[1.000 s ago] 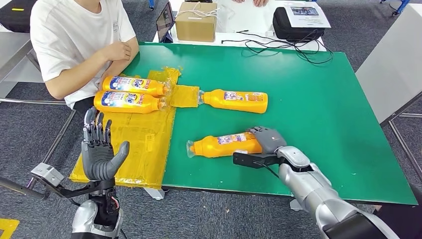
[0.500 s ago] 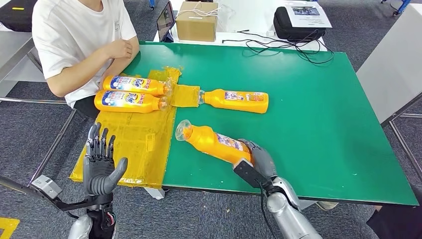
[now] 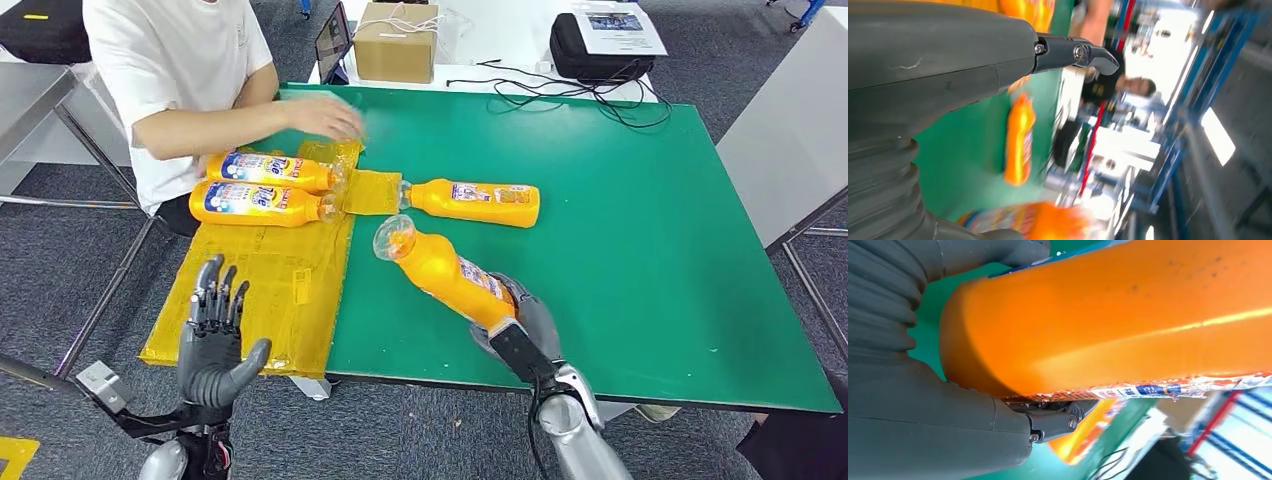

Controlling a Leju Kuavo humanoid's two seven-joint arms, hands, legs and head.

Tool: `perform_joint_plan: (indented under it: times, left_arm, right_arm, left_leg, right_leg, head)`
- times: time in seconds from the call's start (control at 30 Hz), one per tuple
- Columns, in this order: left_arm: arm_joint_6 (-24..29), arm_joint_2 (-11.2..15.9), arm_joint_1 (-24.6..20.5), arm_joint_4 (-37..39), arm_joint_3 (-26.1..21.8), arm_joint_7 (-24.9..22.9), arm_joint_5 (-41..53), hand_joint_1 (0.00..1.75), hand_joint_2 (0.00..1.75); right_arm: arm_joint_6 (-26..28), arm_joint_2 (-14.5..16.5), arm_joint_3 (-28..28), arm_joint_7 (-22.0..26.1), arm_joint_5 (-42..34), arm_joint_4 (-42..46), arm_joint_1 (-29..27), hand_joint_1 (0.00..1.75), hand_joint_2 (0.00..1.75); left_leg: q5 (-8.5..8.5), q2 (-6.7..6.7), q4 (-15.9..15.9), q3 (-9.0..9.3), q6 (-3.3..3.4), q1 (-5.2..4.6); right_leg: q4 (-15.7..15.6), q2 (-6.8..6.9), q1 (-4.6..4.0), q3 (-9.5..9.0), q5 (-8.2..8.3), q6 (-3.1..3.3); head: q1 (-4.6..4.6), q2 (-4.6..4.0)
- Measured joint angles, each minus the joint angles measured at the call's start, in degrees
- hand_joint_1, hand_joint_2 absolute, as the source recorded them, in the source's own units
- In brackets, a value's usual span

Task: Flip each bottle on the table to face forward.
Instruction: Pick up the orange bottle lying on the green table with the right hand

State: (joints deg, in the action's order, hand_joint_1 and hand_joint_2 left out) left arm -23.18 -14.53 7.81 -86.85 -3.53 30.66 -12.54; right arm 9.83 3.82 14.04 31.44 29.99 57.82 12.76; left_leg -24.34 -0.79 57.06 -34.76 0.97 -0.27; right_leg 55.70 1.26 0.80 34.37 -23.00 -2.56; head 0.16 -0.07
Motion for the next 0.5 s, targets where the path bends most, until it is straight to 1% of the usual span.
perform_joint_plan:
  times: [0.1, 0.27, 0.37, 0.5]
  left_arm:
    - [-2.64, 0.01, 0.07, 2.14, 1.59, -1.01, 1.11, 0.00, 1.75]
    - [-3.24, -0.05, -0.63, 7.05, 4.42, -1.93, 1.15, 0.00, 1.75]
    - [-3.32, -0.07, -1.24, 8.96, 5.66, -2.38, 0.21, 0.00, 1.75]
    - [-4.44, -0.07, -1.83, 10.36, 6.66, -2.96, -2.50, 0.00, 1.75]
  right_arm:
    - [-2.26, 1.84, 0.47, 1.46, -0.48, 2.65, -1.24, 1.75, 1.75]
    - [-4.61, 5.36, 5.08, 2.65, -0.48, 6.06, -2.92, 1.75, 1.75]
    - [-4.78, 7.04, 8.71, 2.93, -0.89, 6.70, -3.56, 1.75, 1.75]
    - [-3.80, 8.28, 12.70, 3.34, -2.09, 6.62, -3.78, 1.75, 1.75]
  left_leg:
    - [-0.01, 0.00, 0.00, 0.00, -0.01, 0.00]
    - [0.00, -0.02, -0.01, 0.01, -0.02, 0.03]
    - [0.01, -0.02, -0.01, 0.00, -0.03, 0.03]
    - [0.01, -0.02, -0.01, -0.01, -0.02, 0.02]
  right_leg:
    - [0.00, -0.01, 0.00, 0.02, -0.01, 0.01]
    - [0.00, -0.03, -0.02, 0.05, -0.01, 0.02]
    - [0.01, -0.03, -0.02, 0.05, -0.02, 0.03]
    - [0.01, -0.01, -0.01, 0.05, -0.02, 0.03]
  head:
    - [-0.01, 0.00]
    - [0.00, 0.00]
    - [0.00, 0.00]
    - [0.01, 0.00]
